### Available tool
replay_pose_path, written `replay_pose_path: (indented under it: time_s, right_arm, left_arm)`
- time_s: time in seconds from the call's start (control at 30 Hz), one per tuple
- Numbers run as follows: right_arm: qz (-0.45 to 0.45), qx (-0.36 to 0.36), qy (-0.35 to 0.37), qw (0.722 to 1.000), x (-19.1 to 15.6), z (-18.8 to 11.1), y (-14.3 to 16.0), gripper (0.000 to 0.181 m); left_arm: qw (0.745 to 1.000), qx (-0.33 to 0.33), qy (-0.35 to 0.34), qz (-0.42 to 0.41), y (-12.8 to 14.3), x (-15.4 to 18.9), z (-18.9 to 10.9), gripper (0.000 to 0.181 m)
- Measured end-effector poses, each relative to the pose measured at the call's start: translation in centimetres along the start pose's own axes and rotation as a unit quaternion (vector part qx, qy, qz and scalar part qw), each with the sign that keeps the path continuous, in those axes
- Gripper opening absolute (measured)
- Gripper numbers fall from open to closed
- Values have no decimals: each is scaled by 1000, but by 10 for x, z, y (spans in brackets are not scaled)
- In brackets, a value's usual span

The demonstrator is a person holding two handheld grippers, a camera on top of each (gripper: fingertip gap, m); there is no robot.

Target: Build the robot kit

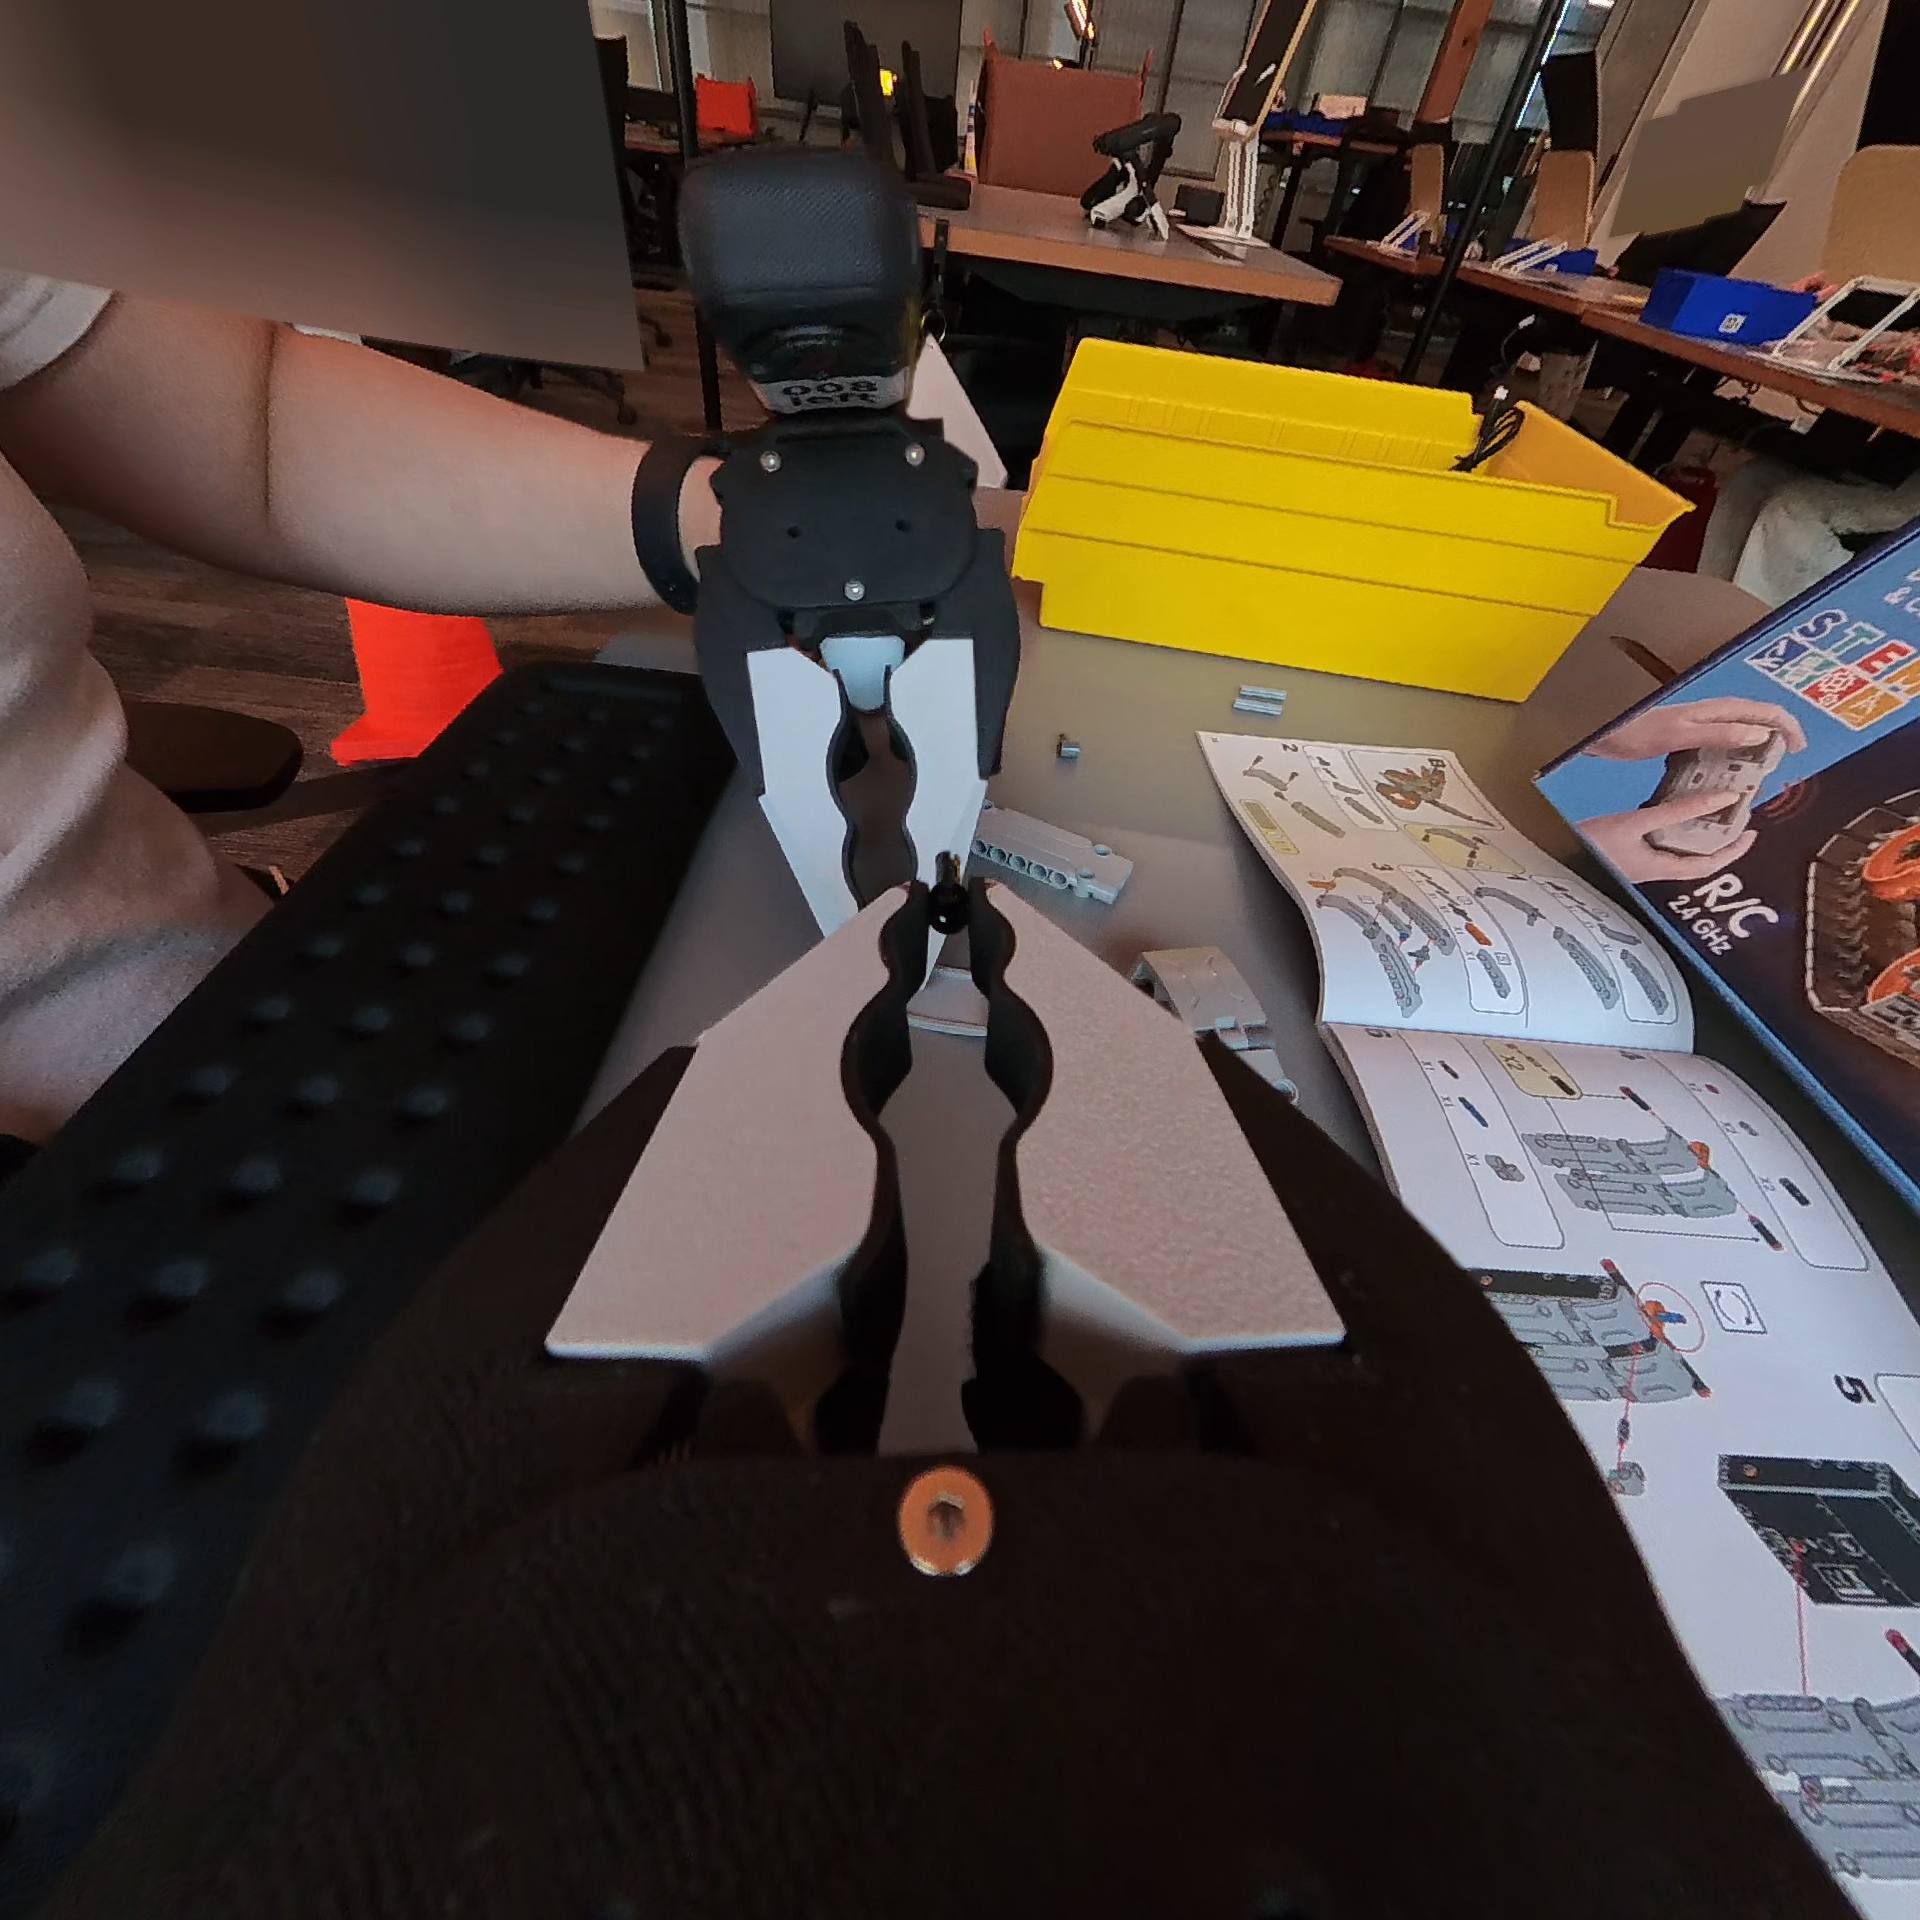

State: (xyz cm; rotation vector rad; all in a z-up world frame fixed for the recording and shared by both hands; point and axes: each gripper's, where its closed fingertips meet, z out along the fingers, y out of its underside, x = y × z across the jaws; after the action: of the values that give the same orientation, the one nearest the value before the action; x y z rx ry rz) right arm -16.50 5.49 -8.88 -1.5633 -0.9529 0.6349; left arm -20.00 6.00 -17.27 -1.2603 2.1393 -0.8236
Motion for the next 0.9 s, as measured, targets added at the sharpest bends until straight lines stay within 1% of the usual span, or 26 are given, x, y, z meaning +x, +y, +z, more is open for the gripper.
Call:
replay_pose_path:
  time_s: [0.1, 0.17, 0.23, 0.3, 0.37, 0.43, 0.5, 0.57, 0.63, 0.67, 0.73, 0.8, 0.9]
  right_arm:
    - [2, -13, -7, 1000, -2, 2, 5, 6]
    - [-1, -27, -12, 1000, -4, 4, 11, 6]
    - [-4, -37, -22, 999, -8, 6, 14, 6]
    - [-19, -40, -19, 999, -9, 6, 14, 6]
    - [-38, -41, 12, 998, -1, 4, 11, 6]
    - [-9, -54, 20, 998, 4, 4, 13, 6]
    - [51, -57, 15, 997, 2, 13, 14, 6]
    - [109, -40, 1, 993, -5, 28, 8, 6]
    - [130, -8, 4, 991, -7, 39, -6, 6]
    - [130, 6, 19, 991, -4, 40, -12, 6]
    - [119, 32, 28, 992, -3, 38, -23, 6]
    - [109, 49, 38, 992, -1, 33, -28, 6]
    - [111, 61, 56, 990, 4, 28, -30, 6]
  left_arm:
    - [999, 30, 6, -36, -2, -2, 1, 9]
    - [997, 48, -11, -54, -7, -8, -2, 5]
    - [994, 83, -20, -69, -19, -9, -10, 5]
    - [990, 109, -14, -85, -32, -5, -20, 5]
    - [986, 138, -11, -95, -49, -1, -36, 5]
    - [979, 170, -23, -106, -67, -3, -55, 5]
    - [974, 195, -22, -112, -83, -2, -68, 4]
    - [972, 200, -20, -121, -96, -3, -72, 5]
    - [971, 204, 6, -127, -110, 1, -70, 5]
    - [968, 211, 22, -132, -119, 3, -71, 5]
    - [968, 203, 56, -140, -129, 8, -71, 5]
    - [976, 167, 50, -133, -127, 5, -64, 5]
    - [984, 144, 39, -96, -129, 7, -54, 7]
